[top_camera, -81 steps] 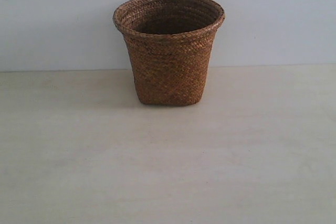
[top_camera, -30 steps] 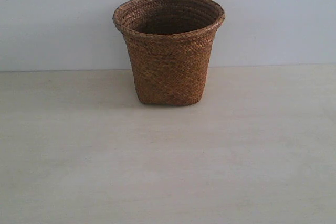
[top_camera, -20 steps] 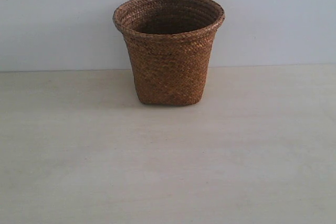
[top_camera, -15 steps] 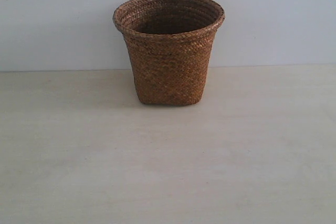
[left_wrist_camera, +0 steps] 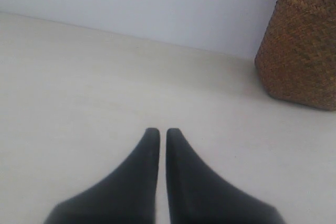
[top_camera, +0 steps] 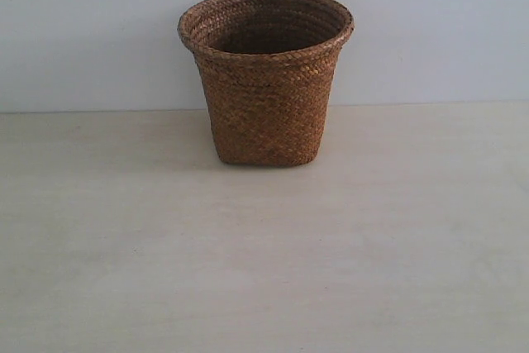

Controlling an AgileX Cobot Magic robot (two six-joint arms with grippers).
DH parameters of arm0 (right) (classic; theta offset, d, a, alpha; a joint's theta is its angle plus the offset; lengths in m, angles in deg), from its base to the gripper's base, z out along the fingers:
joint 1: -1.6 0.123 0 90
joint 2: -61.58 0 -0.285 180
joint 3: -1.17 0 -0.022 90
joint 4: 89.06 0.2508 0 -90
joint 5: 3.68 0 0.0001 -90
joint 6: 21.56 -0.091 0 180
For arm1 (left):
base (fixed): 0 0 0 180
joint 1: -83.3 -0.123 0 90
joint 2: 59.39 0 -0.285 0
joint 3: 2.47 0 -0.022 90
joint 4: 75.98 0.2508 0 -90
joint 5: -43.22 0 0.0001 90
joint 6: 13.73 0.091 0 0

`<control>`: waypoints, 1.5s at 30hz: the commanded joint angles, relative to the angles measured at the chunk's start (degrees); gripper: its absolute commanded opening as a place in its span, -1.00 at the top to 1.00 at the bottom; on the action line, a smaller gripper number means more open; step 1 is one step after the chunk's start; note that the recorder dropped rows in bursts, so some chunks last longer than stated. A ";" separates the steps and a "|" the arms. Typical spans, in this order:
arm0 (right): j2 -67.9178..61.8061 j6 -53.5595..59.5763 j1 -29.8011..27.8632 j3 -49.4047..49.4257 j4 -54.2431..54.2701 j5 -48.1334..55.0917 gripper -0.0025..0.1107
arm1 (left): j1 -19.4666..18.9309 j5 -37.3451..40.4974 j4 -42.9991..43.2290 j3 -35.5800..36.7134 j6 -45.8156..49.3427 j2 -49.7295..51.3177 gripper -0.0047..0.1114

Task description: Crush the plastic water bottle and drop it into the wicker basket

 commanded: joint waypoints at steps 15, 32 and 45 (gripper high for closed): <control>0.36 -10.22 -0.24 0.39 -10.78 0.00 0.96 | -0.23 -0.41 -0.21 0.20 0.38 -0.21 0.85; 0.36 -10.33 -4.95 0.39 -13.12 -0.23 0.96 | -0.23 -0.41 -0.21 0.20 0.38 -0.21 0.85; 0.36 -10.31 -4.95 0.39 -13.21 -0.71 0.96 | -0.23 -0.41 -0.21 0.20 0.38 -0.21 0.85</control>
